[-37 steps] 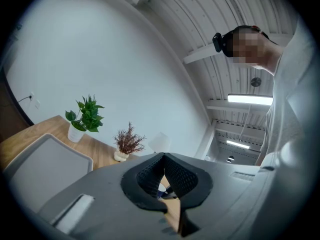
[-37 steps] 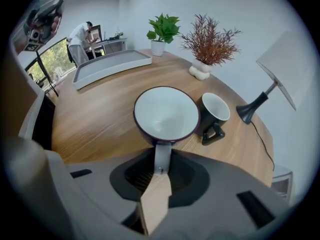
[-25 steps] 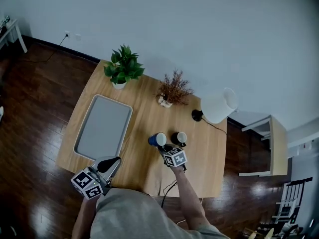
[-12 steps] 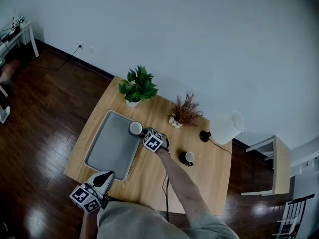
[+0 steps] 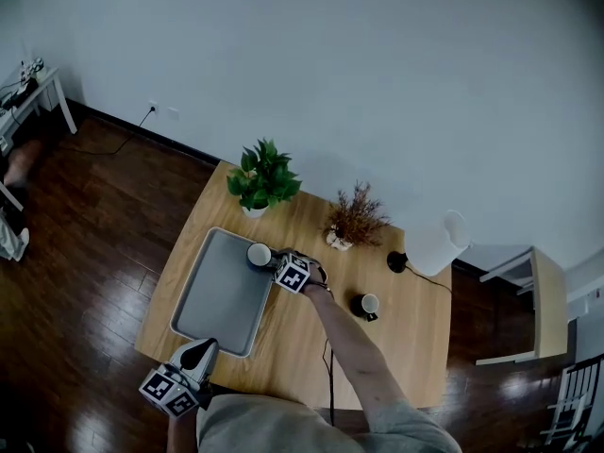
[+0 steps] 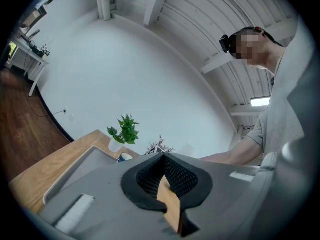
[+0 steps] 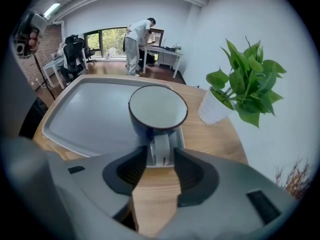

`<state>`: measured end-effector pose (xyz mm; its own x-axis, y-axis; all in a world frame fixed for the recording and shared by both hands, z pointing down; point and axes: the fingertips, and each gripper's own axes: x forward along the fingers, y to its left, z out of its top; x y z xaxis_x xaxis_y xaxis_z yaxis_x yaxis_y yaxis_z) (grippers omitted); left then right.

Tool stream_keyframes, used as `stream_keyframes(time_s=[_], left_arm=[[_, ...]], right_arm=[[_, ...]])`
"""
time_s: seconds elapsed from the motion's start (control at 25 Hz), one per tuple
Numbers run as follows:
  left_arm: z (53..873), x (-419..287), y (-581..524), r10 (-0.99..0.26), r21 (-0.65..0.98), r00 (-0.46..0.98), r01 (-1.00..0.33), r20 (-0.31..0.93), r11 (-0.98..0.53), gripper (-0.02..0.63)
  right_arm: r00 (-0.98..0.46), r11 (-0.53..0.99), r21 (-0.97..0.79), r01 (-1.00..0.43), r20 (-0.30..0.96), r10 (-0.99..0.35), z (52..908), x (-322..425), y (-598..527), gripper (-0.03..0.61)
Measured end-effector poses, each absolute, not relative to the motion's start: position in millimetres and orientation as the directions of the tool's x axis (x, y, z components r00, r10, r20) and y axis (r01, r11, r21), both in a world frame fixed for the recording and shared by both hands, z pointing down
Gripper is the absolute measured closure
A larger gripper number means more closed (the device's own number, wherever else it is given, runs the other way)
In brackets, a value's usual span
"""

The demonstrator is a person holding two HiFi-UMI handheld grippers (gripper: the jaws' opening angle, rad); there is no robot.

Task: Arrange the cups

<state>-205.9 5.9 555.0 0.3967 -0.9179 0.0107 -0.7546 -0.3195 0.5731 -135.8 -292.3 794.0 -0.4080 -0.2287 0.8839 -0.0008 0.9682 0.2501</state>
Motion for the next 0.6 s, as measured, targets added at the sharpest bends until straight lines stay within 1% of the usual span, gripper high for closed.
stream_keyframes(time_s=[0.04, 0.12, 0.24, 0.28, 0.32, 0.36, 0.48, 0.6], left_arm=[[554, -202, 3, -0.912, 0.571, 0.41, -0.751, 0.011, -0.331, 0.62], [552, -192, -2, -0.897, 0.566, 0.443, -0.742, 0.013, -0.359, 0.62], [551, -171, -13, -0.865, 0.563, 0.502, -0.719, 0.014, -0.408, 0.62], [551, -162, -17, -0.852, 0.562, 0.524, -0.708, 0.014, -0.427, 0.62], [551, -151, -21, -0.836, 0.561, 0.548, -0.697, 0.014, -0.447, 0.62], [552, -140, -25, -0.819, 0.559, 0.573, -0.684, 0.015, -0.469, 0.62], [549, -108, -35, -0.76, 0.547, 0.649, -0.644, 0.02, -0.535, 0.62], [544, -80, -41, -0.711, 0.536, 0.703, -0.61, 0.026, -0.584, 0.62]], right_arm=[[-0.405, 0.967, 0.254, -0.018, 0.882, -0.24, 792, -130, -290, 0.362], [-0.436, 0.967, 0.242, -0.081, 0.864, -0.253, 782, -117, -281, 0.362], [-0.552, 0.954, 0.172, -0.244, 0.785, -0.282, 758, -88, -253, 0.368], [-0.59, 0.945, 0.14, -0.295, 0.751, -0.296, 752, -74, -241, 0.377], [-0.619, 0.933, 0.11, -0.342, 0.721, -0.311, 749, -56, -227, 0.413], [-0.636, 0.918, 0.079, -0.389, 0.698, -0.33, 747, -34, -213, 0.422], [-0.636, 0.837, -0.014, -0.547, 0.657, -0.405, 748, 47, -174, 0.422], [-0.551, 0.705, -0.043, -0.707, 0.659, -0.513, 760, 146, -150, 0.423]])
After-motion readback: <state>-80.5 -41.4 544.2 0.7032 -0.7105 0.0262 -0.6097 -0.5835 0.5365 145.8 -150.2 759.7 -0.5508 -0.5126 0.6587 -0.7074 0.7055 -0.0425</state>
